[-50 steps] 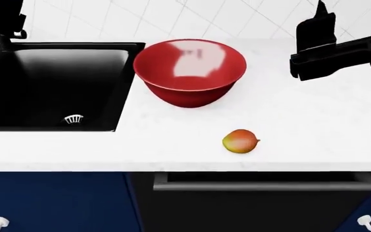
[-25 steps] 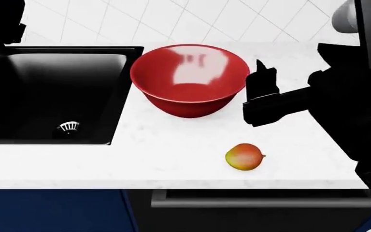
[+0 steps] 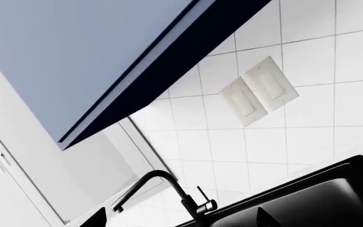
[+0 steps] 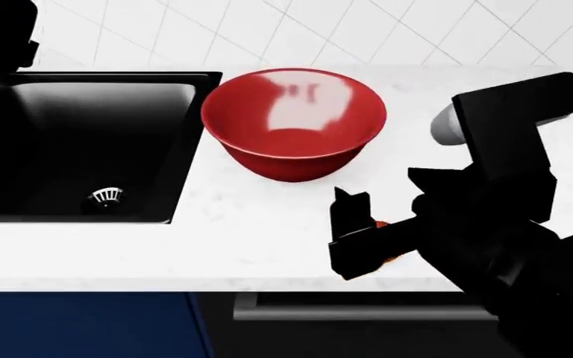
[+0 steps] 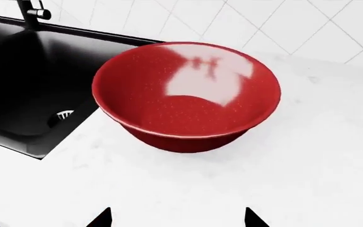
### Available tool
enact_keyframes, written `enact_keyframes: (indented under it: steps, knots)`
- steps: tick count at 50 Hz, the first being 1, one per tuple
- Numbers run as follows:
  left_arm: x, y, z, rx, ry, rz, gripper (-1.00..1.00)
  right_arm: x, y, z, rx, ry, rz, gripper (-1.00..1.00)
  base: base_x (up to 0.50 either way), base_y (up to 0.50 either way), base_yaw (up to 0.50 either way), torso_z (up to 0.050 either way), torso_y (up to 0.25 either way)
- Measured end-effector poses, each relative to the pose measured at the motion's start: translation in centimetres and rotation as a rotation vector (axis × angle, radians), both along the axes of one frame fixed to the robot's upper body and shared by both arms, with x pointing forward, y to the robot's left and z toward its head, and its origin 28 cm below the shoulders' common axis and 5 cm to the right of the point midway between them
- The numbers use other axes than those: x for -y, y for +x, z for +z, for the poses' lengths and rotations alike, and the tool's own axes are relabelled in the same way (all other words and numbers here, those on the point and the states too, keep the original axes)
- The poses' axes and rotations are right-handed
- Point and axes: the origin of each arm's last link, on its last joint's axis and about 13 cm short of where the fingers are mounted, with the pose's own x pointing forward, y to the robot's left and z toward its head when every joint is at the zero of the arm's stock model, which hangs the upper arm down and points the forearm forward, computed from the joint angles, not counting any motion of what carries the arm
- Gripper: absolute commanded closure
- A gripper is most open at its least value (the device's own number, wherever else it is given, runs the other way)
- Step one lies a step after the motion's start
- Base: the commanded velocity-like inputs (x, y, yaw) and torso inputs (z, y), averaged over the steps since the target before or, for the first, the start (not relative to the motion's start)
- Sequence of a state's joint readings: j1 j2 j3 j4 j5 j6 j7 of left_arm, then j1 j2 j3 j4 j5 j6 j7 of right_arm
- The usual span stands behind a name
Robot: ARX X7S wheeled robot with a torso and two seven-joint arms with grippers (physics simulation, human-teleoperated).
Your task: There is a mixed pile of frozen fruits and vegetables on the counter. Locate all the frozen vegetables and place the items in a bowl on the counter. Take all the frozen fruits and defrost them in a running sink.
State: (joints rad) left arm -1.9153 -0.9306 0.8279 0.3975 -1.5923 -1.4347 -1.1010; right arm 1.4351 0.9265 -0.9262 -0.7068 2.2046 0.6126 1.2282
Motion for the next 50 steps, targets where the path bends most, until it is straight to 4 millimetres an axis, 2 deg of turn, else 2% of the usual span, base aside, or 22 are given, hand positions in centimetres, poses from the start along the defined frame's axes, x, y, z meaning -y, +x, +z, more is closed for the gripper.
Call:
enact_keyframes:
  steps: [22, 50]
  knots:
    - [0.0, 0.1, -0.2, -0.007, 0.000, 0.000, -1.00, 0.5, 0.0, -2.4, -0.141, -0.009, 0.004, -1.00, 0.00, 0.00, 0.00, 0.000, 0.000]
    - [0.1, 0.3, -0.4, -0.014, 0.002, -0.001, -1.00, 1.3, 1.2, -3.9, -0.181, -0.026, -0.058, -1.00, 0.00, 0.00, 0.00, 0.000, 0.000]
